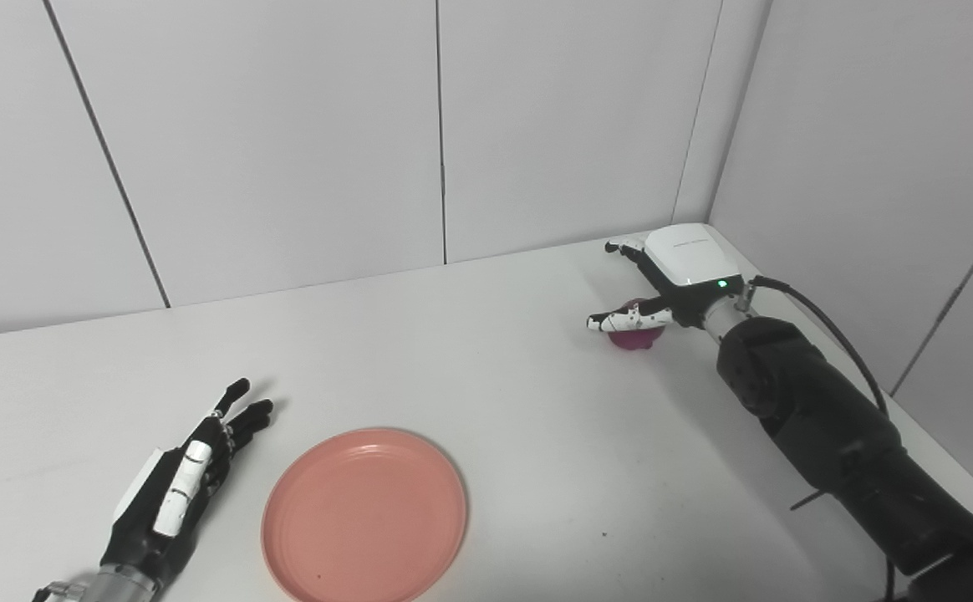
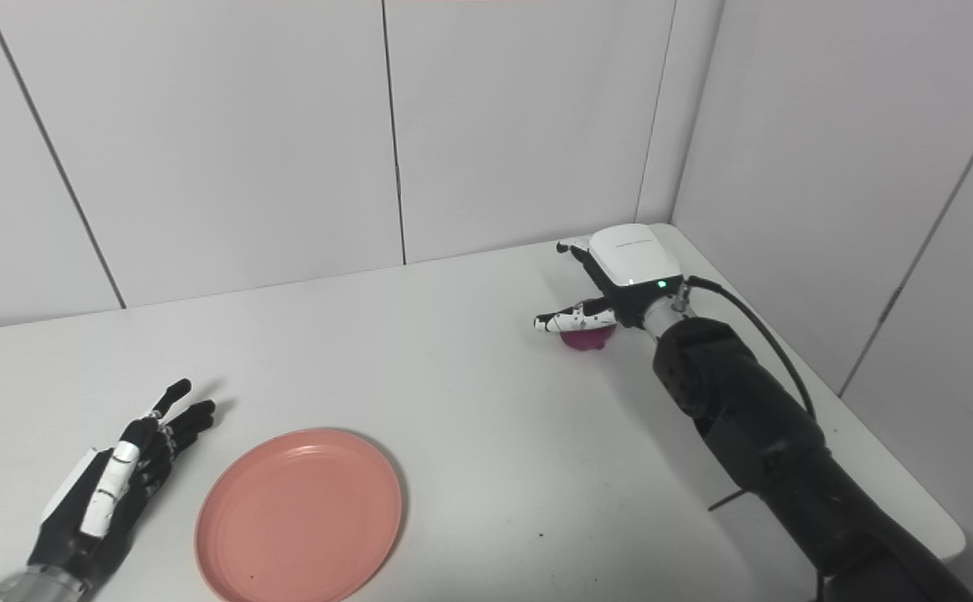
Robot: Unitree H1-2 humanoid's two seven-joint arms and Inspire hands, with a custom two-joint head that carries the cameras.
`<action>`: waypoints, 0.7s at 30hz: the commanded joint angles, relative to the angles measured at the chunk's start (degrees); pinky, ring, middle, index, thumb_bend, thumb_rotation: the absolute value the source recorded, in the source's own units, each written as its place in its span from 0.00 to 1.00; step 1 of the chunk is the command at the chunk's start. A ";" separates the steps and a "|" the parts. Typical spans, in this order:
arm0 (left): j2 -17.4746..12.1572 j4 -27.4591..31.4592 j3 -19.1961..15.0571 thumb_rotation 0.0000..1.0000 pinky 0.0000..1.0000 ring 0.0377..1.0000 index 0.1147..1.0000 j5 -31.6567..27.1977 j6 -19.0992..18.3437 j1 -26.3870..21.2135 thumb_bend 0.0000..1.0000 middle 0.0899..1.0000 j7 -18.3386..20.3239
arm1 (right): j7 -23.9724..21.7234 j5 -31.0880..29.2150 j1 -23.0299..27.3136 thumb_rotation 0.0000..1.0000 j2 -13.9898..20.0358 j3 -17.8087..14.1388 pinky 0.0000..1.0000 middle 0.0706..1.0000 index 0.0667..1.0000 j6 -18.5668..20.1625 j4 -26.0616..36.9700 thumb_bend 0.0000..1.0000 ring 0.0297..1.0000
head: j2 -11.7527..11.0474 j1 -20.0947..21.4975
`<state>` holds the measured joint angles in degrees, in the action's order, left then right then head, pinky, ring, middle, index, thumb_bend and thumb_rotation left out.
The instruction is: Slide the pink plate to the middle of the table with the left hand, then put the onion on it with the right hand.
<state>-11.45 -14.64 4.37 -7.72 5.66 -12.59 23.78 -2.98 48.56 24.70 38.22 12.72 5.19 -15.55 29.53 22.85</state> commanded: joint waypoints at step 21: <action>0.69 -1.33 0.40 1.00 0.98 0.91 0.95 -1.11 0.80 1.17 0.63 0.89 0.53 | 6.12 -0.68 -0.61 0.78 0.20 0.86 0.48 0.74 0.76 -2.32 -5.50 0.94 0.67 | 0.30 -1.39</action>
<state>-11.44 -14.69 4.36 -8.17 5.54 -12.59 23.81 1.27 48.26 21.98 37.68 14.00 5.11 -21.63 29.79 21.71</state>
